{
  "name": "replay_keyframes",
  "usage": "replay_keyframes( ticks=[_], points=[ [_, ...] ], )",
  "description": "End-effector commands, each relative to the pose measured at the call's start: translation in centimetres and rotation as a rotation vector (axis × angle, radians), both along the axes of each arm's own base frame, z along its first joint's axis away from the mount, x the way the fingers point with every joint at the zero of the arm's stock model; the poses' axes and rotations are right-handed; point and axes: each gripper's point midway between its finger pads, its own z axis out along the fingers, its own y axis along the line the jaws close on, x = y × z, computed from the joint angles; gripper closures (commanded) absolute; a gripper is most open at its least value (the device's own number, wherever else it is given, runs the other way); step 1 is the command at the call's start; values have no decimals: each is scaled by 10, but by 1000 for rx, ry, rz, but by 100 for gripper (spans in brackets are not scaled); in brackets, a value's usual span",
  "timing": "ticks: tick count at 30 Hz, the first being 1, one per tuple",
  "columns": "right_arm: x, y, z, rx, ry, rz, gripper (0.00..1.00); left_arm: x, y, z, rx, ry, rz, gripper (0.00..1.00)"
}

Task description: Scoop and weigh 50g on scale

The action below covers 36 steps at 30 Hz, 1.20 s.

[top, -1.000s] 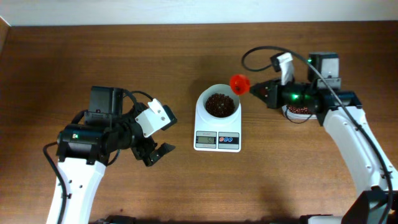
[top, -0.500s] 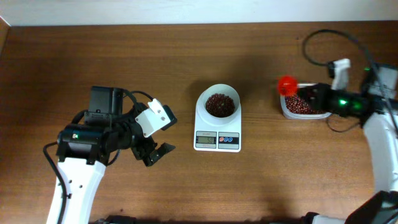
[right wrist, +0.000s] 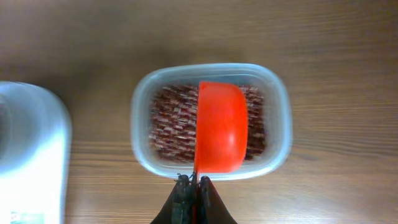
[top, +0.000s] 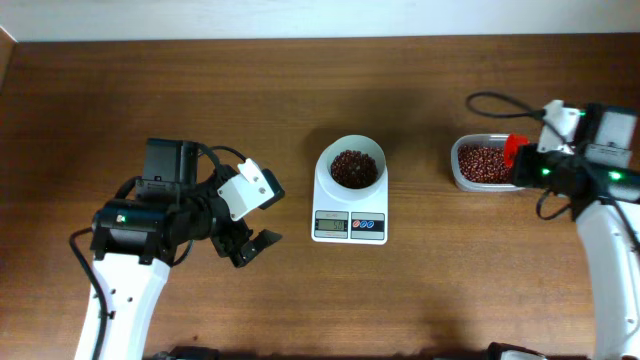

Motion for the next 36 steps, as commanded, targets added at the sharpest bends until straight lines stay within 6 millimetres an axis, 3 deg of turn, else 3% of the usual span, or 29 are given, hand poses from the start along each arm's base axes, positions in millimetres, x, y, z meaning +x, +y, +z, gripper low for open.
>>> replay_keyframes(
  ticks=[1,6,11,17,23,27,31,34,36],
  points=[
    [3,-14,12,-310,4,-23,96,4,1,7,-7,-16,8,1],
    [9,3,5,-417,33,30,96,4,1,7,-7,-16,8,1],
    [10,2,4,-449,41,23,96,4,1,7,-7,-16,8,1],
    [0,18,30,-317,-54,1,96,4,1,7,-7,-16,8,1],
    [-49,39,97,-142,-237,-2,96,4,1,7,-6,-16,8,1],
    [-99,62,119,36,-293,27,96,4,1,7,-6,-16,8,1],
    [-155,92,99,245,-149,60,96,4,1,7,-6,-16,8,1],
    [-176,92,73,286,-16,-7,96,4,1,7,-6,-16,8,1],
    [-177,92,56,316,33,-59,96,4,1,7,-7,-16,8,1]
  ],
)
